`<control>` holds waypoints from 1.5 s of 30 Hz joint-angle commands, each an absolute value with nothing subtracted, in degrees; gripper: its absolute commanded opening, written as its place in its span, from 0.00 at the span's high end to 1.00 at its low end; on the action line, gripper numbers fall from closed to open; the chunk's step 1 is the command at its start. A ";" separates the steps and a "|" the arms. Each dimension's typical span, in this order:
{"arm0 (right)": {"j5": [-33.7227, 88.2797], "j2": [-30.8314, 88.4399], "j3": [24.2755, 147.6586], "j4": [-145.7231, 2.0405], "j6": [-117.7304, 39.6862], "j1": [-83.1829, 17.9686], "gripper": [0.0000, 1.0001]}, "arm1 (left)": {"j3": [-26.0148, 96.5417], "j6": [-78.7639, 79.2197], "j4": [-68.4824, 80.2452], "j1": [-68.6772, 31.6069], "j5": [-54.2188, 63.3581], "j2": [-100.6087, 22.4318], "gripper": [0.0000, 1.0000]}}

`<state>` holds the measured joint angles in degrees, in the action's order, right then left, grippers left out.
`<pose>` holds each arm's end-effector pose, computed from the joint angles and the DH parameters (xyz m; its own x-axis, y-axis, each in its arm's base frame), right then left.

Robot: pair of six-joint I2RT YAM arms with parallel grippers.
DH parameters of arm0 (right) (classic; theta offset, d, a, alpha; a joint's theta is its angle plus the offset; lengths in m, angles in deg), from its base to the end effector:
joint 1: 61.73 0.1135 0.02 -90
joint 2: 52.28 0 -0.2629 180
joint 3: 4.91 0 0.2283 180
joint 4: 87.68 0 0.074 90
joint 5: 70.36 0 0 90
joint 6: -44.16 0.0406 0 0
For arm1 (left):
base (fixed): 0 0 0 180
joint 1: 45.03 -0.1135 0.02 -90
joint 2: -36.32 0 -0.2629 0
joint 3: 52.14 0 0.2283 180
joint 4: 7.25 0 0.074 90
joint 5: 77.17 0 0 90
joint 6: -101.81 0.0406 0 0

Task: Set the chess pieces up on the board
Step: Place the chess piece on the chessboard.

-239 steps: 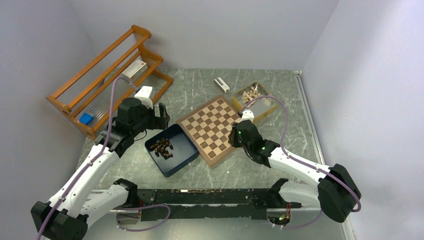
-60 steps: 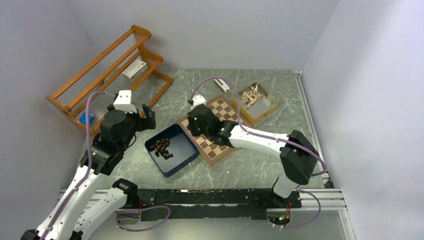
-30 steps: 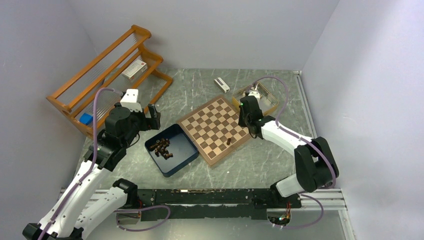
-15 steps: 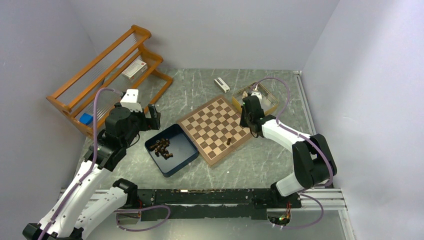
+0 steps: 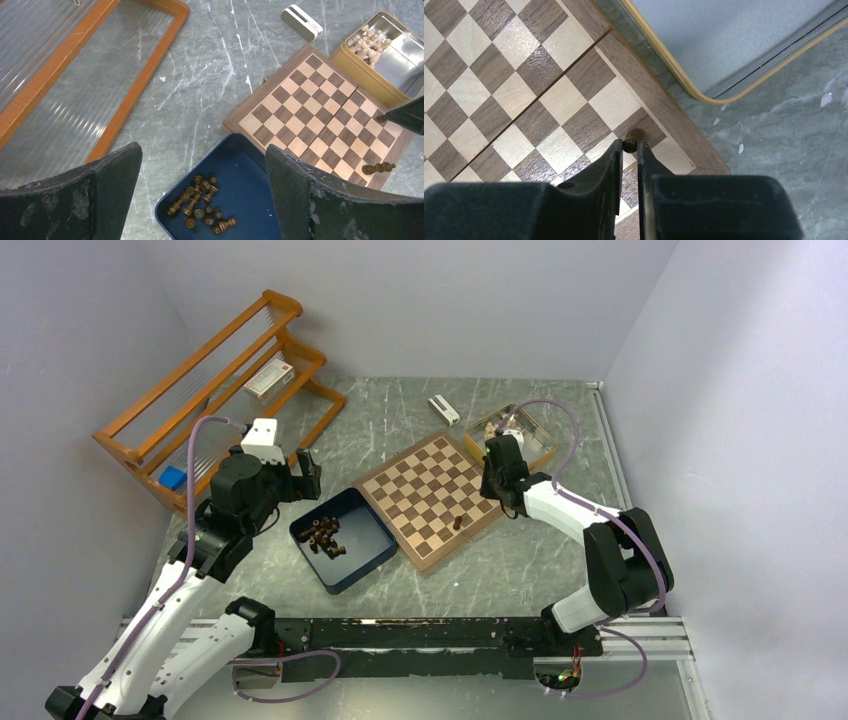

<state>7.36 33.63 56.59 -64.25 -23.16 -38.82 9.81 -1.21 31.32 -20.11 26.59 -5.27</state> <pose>0.2663 0.1032 0.1971 -0.7260 0.1022 -0.6801 0.0336 0.9930 0.1133 0.1357 -0.0524 0.3320 -0.3222 -0.0916 -0.9422 0.1353 0.9806 -0.1416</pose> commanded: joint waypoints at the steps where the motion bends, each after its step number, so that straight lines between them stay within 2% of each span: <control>1: 7.25 33.49 55.78 -64.36 -22.56 -39.27 0.88 | 9.68 -0.78 29.11 -19.81 25.82 -4.91 0.02; 12: 7.11 34.01 55.77 -64.39 -22.47 -39.40 0.84 | 9.68 -0.82 29.08 -19.82 25.93 -5.01 0.02; 33: 7.11 34.48 56.74 -63.62 -22.73 -39.41 0.70 | 9.68 -0.87 28.99 -19.81 25.67 -5.21 0.02; 45: 5.82 35.16 57.12 -63.32 -23.76 -39.41 0.68 | 9.68 -0.92 28.90 -19.81 25.45 -5.34 0.03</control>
<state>7.17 34.51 56.59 -63.86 -22.99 -38.86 9.81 -1.21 31.32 -20.11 26.52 -5.42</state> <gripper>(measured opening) 0.313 0.975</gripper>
